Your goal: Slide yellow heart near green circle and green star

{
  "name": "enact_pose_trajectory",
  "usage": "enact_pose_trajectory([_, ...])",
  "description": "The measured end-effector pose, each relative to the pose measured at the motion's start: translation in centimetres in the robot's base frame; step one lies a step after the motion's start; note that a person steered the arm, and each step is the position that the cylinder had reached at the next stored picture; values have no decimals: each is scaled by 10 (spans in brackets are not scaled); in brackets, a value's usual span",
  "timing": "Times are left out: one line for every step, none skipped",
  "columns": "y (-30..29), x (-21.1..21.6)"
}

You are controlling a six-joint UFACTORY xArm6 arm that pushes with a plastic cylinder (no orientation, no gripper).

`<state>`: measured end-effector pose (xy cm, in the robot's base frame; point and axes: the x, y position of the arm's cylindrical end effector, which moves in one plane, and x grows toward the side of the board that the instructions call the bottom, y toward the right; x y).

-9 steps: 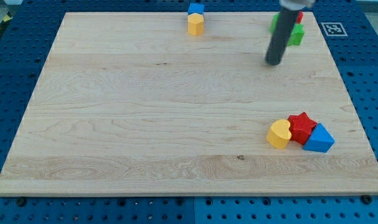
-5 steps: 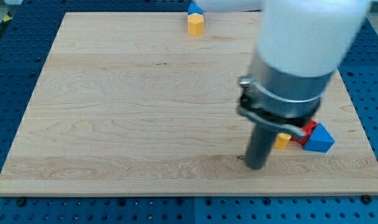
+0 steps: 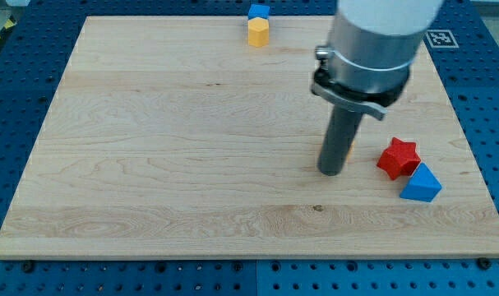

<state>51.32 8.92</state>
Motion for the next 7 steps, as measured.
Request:
enact_pose_trajectory([-3, -16])
enact_pose_trajectory([3, -17])
enact_pose_trajectory([15, 1])
enact_pose_trajectory([20, -11])
enact_pose_trajectory([20, -37])
enact_pose_trajectory([20, -60])
enact_pose_trajectory([32, -64])
